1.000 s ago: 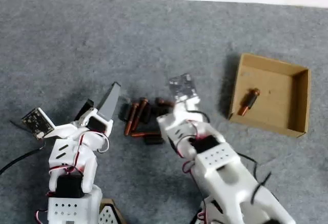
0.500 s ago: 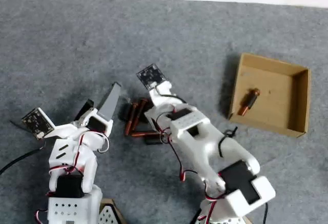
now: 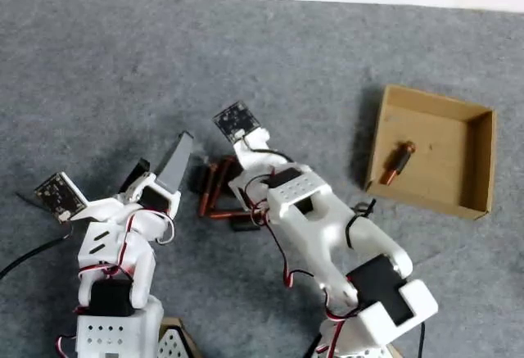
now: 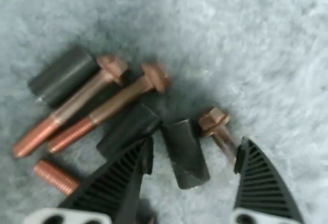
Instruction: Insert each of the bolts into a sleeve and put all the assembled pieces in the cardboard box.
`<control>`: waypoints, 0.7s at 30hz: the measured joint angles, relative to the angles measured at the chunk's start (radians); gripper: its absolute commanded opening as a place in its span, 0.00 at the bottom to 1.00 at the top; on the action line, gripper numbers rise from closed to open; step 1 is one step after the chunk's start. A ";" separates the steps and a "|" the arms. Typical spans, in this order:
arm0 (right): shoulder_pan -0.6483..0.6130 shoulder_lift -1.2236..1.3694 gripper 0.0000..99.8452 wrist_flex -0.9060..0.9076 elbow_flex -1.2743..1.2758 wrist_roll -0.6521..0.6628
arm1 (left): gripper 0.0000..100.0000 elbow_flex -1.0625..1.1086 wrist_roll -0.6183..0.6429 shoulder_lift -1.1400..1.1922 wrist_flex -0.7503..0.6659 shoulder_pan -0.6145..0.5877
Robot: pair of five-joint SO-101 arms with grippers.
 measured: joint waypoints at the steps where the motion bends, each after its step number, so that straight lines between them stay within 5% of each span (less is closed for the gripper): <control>1: -0.005 -0.003 0.23 0.006 0.000 0.000 | 0.38 0.000 0.000 0.000 0.000 0.000; 21: -0.064 -0.008 0.23 0.126 -0.002 0.000 | 0.38 0.000 0.000 0.000 0.000 0.000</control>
